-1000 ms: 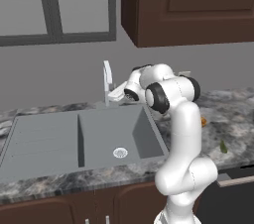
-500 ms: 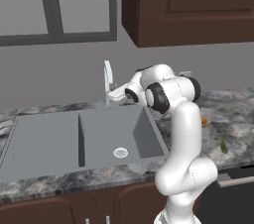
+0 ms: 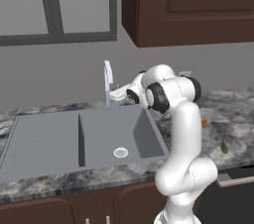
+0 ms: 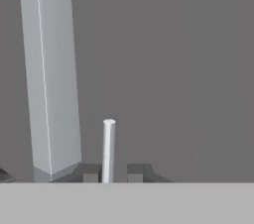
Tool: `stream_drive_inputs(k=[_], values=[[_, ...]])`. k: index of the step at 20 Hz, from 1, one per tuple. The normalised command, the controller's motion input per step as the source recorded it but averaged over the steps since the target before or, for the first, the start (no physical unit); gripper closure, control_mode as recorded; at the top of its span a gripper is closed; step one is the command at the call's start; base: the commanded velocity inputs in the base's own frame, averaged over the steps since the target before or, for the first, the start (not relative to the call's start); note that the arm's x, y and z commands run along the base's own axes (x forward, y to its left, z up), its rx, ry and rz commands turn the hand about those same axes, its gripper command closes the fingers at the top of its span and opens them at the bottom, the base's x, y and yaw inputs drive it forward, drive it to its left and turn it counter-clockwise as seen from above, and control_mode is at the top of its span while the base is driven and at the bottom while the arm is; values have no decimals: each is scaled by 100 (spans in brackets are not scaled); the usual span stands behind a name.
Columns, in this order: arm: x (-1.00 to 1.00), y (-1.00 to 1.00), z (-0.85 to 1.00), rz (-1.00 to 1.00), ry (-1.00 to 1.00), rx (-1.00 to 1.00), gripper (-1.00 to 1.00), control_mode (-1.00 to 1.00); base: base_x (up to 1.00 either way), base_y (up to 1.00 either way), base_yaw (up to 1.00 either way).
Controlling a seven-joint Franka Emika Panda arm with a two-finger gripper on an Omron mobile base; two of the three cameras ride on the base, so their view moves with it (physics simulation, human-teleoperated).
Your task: Turn on the sink faucet. Then move the lemon wedge from the counter to the sink. Turn off the sink. Move the vegetable from the sink to the pot next to the stove. Finally move the pot to the rear left burner.
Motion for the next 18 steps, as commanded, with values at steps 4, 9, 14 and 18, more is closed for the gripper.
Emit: stream_drive_inputs(k=[4, 9, 14, 18], values=[[0, -68, -24, 0, 0, 3, 100, -100, 0, 0, 0], [0, -58, -19, 0, 0, 0, 100, -100, 0, 0, 0], [-2, -48, -22, 0, 0, 0, 100, -100, 0, 0, 0], [-2, -47, -14, 0, 0, 0, 100, -100, 0, 0, 0]])
